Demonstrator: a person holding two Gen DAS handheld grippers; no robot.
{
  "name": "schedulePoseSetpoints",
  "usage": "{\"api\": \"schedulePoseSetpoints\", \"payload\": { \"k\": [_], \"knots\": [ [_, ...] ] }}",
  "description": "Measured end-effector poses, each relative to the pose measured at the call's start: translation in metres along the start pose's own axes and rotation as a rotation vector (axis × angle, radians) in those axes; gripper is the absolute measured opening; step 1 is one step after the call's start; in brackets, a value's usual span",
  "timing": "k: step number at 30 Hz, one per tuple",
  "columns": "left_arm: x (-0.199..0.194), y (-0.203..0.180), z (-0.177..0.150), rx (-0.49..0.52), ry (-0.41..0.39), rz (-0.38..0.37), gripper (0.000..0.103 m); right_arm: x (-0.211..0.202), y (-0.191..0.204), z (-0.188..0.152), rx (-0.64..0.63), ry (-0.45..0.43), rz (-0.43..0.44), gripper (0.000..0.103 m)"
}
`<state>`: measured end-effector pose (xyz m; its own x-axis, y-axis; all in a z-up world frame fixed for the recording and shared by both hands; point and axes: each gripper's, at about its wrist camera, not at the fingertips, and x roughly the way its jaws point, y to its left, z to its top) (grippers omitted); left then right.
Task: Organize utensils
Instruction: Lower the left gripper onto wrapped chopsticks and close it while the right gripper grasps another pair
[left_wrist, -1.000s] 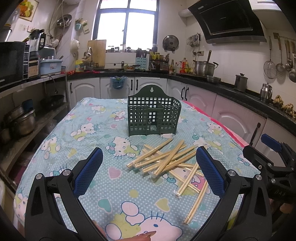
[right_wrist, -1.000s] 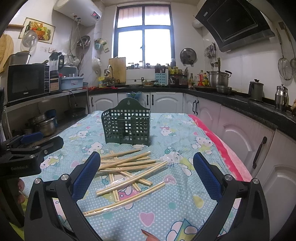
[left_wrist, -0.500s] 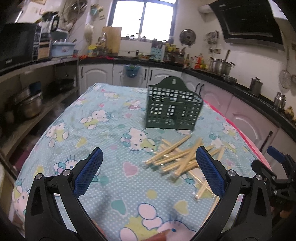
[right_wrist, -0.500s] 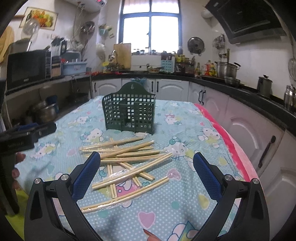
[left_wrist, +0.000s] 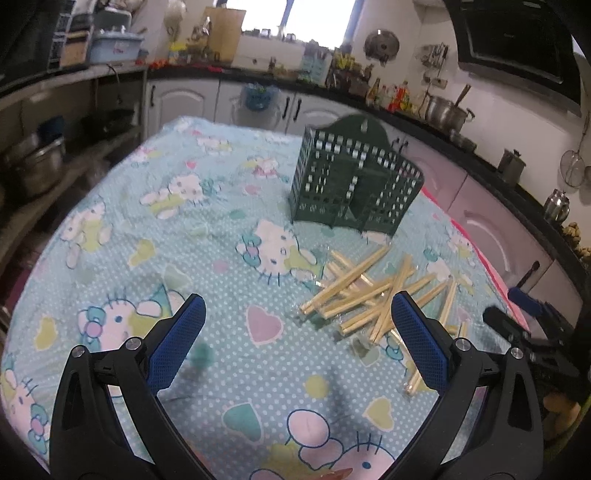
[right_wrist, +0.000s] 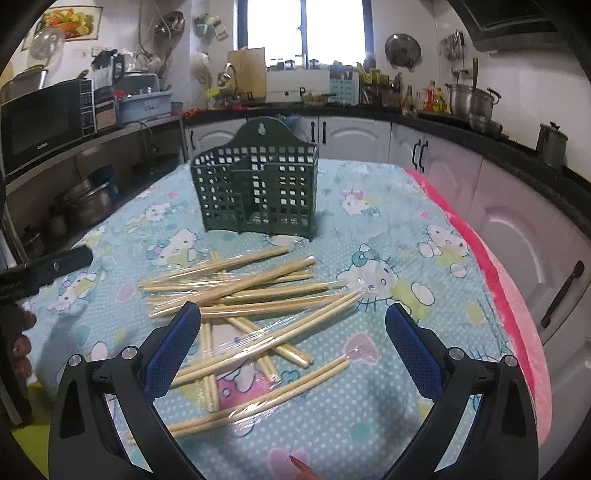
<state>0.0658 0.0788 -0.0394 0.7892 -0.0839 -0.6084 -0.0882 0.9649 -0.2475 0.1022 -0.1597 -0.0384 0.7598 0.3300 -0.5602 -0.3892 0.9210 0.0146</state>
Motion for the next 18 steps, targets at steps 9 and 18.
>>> {"api": "schedulePoseSetpoints", "payload": {
  "k": [9, 18],
  "knots": [
    [0.039, 0.012, 0.006, -0.072, 0.124, -0.125, 0.085, 0.036, -0.022, 0.018, 0.096, 0.101, -0.022, 0.097],
    [0.075, 0.036, 0.003, -0.296, 0.265, -0.300, 0.061, 0.058, -0.040, 0.020, 0.140, 0.171, -0.034, 0.077]
  ]
}}
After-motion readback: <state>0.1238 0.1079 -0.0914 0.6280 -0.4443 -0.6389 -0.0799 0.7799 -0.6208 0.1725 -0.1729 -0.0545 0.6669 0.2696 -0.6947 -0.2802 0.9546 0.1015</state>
